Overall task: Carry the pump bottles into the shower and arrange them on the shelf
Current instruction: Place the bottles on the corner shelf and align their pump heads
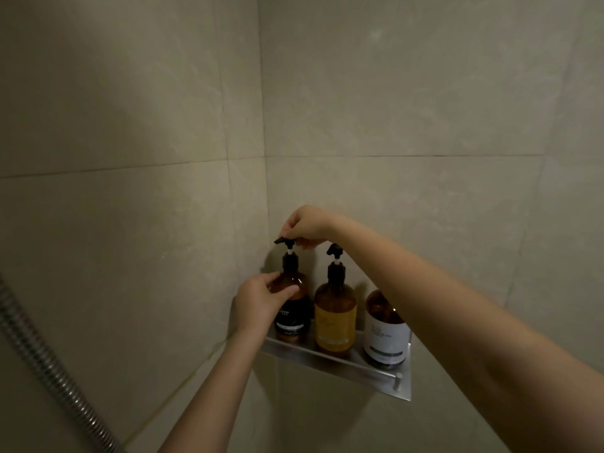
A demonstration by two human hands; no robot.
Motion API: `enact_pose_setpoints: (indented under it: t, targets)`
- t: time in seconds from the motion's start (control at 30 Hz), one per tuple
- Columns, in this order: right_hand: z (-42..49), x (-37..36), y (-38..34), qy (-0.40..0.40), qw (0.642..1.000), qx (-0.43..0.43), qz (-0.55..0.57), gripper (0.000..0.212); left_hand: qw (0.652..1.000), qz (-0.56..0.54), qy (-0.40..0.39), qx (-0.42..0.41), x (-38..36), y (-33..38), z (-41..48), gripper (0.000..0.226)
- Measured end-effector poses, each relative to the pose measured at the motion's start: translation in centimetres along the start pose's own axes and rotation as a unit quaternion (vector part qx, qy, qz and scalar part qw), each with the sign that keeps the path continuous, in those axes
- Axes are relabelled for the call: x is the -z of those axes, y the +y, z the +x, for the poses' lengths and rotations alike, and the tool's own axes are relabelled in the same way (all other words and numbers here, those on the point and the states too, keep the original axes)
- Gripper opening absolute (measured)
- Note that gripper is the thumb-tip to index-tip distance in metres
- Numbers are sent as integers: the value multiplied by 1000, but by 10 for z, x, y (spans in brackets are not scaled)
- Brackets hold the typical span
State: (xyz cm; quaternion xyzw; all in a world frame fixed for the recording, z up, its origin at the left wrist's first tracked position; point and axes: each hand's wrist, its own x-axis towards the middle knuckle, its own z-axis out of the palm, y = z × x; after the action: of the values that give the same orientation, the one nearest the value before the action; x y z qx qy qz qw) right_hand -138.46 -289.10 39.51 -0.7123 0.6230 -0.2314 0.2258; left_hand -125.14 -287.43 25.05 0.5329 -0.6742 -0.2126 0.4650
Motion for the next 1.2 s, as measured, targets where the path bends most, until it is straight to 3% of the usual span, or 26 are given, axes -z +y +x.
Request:
enact_pose_setpoints:
  t: [0.1,0.17,0.27,0.33,0.43,0.5,0.53,0.6,0.7,0.77,0.97,1.2]
  targets:
    - [-16,7,-1,23,999,16,-45,24,1000,-11,1,-3,-1,0,-2,60]
    - [-38,22,1,127,990,51,-19,28,1000,-21,-4,-3,-2,-1,-2,59]
    - [-102,43,22,296,943,105,110,20,1000,-20,-3,-5,-3,-2,1,58]
    - [-152,49,53,368,907,122,163,18,1000,-14,-3,-3,-3,-2,5,58]
    - [-206,31,108,432,867,66,239,24,1000,-16,-17,6,-3,-7,11,60]
    - [-218,10,142,426,868,-11,254,24,999,-20,-30,15,-2,-9,14,65]
    - [-218,-1,156,395,883,-53,250,24,999,-21,-33,17,-2,-10,15,66]
    - [-211,-23,170,295,919,-122,230,45,999,-23,-38,20,-1,-11,16,67]
    - [-196,-48,172,214,945,-136,206,75,999,-20,-45,20,-1,-10,16,66]
    - [-187,-59,174,198,952,-112,204,78,998,-19,-49,16,-1,-10,15,65]
    - [-175,-84,177,292,930,-114,190,84,998,-40,-47,12,-3,-11,11,64]
    - [-164,-91,171,290,930,-104,202,86,998,-40,-39,16,-6,-10,12,65]
